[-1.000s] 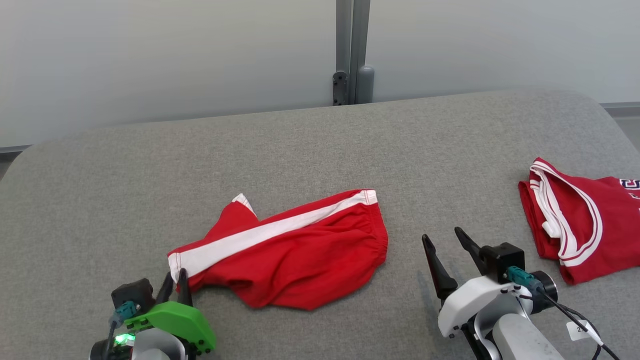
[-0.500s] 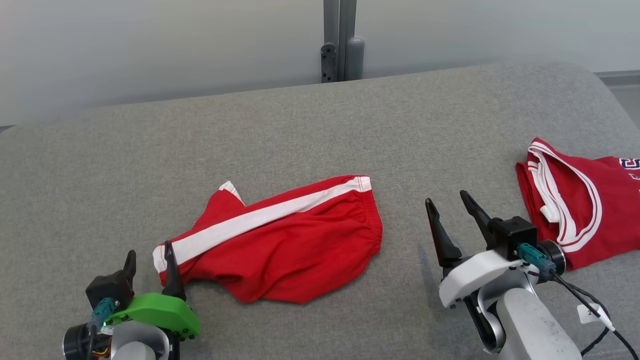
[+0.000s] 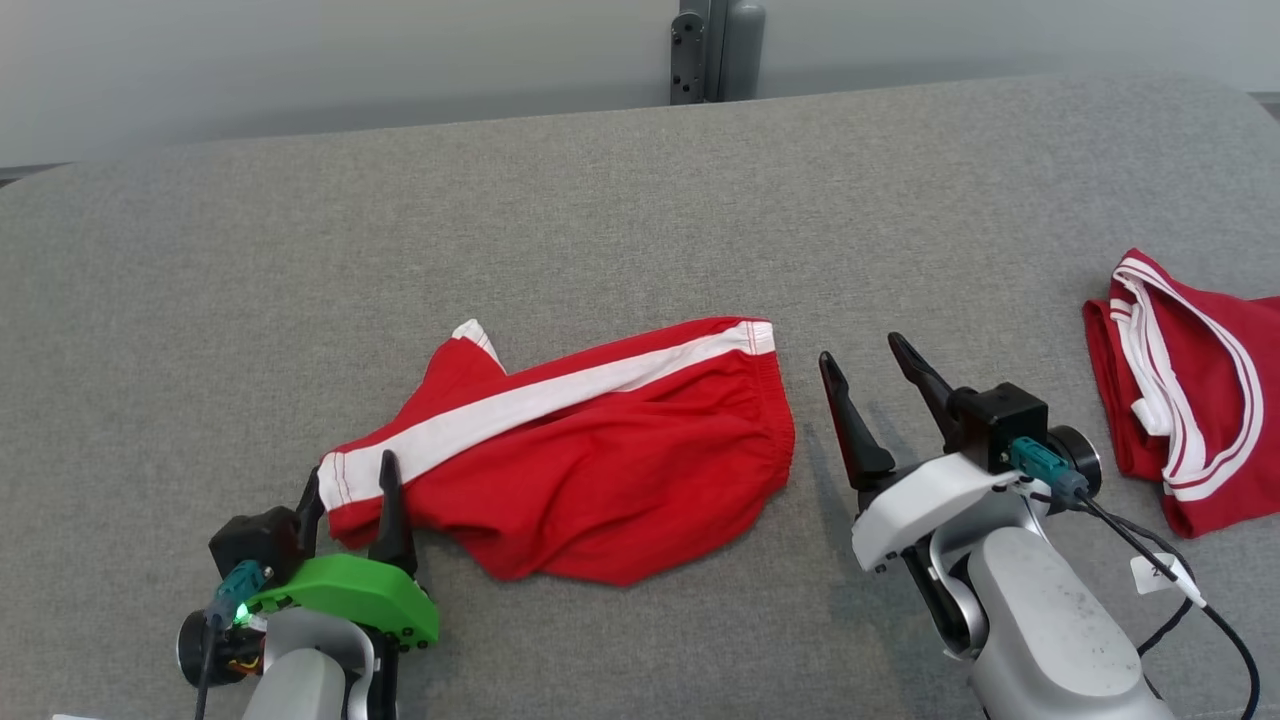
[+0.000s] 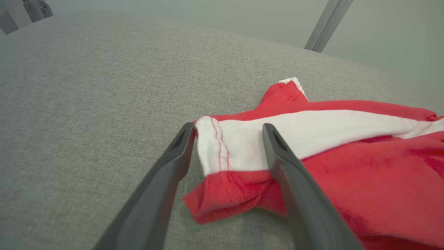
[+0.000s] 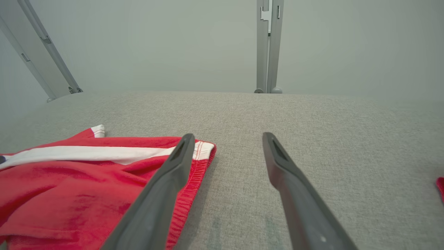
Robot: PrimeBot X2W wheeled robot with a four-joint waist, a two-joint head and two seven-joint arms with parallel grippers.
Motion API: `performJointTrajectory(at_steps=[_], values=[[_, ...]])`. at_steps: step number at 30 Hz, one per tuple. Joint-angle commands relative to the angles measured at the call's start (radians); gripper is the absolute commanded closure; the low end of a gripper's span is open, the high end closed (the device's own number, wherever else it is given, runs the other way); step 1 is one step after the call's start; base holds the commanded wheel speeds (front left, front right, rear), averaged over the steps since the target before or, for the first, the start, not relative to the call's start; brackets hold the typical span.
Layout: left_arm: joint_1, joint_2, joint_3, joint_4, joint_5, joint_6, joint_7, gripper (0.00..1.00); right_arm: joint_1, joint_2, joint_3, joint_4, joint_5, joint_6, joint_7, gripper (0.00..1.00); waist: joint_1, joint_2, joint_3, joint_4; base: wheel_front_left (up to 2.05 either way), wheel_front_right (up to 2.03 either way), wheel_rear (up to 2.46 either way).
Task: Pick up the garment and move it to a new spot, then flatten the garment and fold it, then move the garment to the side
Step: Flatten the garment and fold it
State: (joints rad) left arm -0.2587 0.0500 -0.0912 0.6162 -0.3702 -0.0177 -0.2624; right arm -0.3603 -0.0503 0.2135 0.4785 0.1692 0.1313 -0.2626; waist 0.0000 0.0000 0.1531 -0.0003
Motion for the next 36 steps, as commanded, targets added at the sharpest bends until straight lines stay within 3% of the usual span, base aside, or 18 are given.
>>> performJointTrajectory(at_steps=[1, 3, 19, 27, 28, 29, 30, 31, 36], values=[[-0.019, 0.002, -0.011, -0.011, -0.015, 0.0, -0.003, 0.44, -0.016, -0.001, 0.002, 0.005, 0.007, -0.001, -0.003, 0.0, 0.0, 0.0, 0.02, 0.018, 0.0, 0.0, 0.0], [-0.026, 0.003, -0.031, -0.023, -0.021, 0.002, -0.003, 1.0, -0.026, -0.001, 0.008, 0.016, 0.018, -0.001, -0.003, 0.0, 0.0, 0.0, 0.029, 0.029, 0.0, 0.0, 0.0], [-0.06, 0.003, -0.111, -0.084, -0.019, 0.0, -0.003, 1.0, -0.2, -0.002, 0.052, 0.286, 0.195, -0.001, -0.003, 0.0, 0.0, 0.0, 0.105, 0.127, 0.0, 0.0, 0.0], [-0.069, 0.002, -0.136, -0.092, -0.028, -0.002, -0.003, 1.0, -0.254, -0.002, 0.067, 0.346, 0.256, -0.001, -0.003, 0.0, 0.0, 0.0, 0.127, 0.15, 0.0, 0.0, 0.0], [-0.068, 0.002, -0.136, -0.093, -0.027, 0.0, -0.003, 1.0, -0.258, -0.002, 0.069, 0.34, 0.251, -0.001, -0.003, 0.52, 0.0, 0.0, 0.13, 0.15, 0.0, 0.0, 0.0], [-0.068, 0.002, -0.136, -0.094, -0.027, 0.001, -0.003, 1.0, -0.259, -0.002, 0.068, 0.335, 0.25, -0.001, -0.003, 0.6, 0.0, 0.0, 0.131, 0.15, 0.0, 0.0, 0.0], [-0.068, 0.002, -0.134, -0.096, -0.027, 0.002, -0.003, 1.0, -0.26, -0.002, 0.065, 0.329, 0.245, -0.001, -0.003, 0.86, 0.0, 0.0, 0.132, 0.148, 0.0, 0.0, 0.0], [-0.067, 0.002, -0.131, -0.098, -0.026, 0.005, -0.003, 1.0, -0.256, -0.002, 0.057, 0.312, 0.24, -0.001, -0.003, 1.0, 0.0, 0.0, 0.132, 0.144, 0.0, 0.0, 0.0], [-0.061, 0.003, -0.095, -0.106, -0.016, 0.007, -0.003, 1.0, -0.222, -0.002, 0.03, 0.247, 0.232, -0.001, -0.003, 1.0, 0.0, 0.0, 0.107, 0.115, 0.0, 0.0, 0.0]])
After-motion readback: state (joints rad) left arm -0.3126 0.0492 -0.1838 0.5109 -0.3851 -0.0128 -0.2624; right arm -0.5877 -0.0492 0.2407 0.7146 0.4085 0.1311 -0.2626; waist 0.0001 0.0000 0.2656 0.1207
